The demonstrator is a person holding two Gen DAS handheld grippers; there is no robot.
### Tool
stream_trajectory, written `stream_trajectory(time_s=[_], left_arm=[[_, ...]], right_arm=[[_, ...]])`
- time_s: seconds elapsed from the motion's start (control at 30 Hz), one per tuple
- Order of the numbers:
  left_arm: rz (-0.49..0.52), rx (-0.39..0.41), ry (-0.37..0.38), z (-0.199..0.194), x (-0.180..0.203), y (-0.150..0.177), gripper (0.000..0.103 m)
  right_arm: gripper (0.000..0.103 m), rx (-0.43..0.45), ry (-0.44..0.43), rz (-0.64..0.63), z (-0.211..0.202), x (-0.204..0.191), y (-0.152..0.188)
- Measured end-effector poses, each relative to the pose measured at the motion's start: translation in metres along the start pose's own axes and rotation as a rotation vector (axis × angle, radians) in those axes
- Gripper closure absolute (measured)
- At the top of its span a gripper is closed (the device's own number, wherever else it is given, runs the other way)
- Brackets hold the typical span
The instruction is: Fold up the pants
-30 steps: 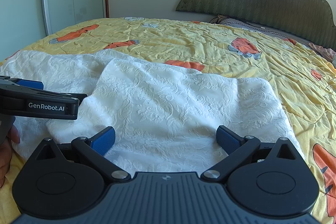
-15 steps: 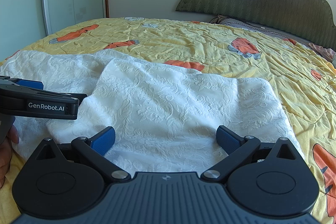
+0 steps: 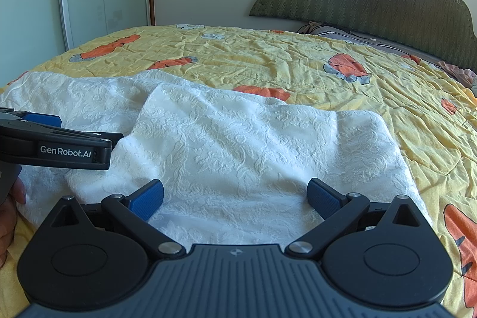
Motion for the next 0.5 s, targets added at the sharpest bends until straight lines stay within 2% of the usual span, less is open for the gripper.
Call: stream_trajectory(time_s=[0.5], left_arm=[[-0.002,-0.001,0.002,-0.0012,-0.0007,0.0004,0.0]], right_arm=[[0.0,-0.001,0.0,0.0,0.0006,-0.0002,0.0001]])
Point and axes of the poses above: each gripper's, at about its wrist camera, not at the fingertips, and z roughly the way its jaws point, x to its right, y to its underside, the point moved 10 cm from there along z, roughly the way its jaws point, and after that the axes turned 1 degree about x, right-handed, at the moved point
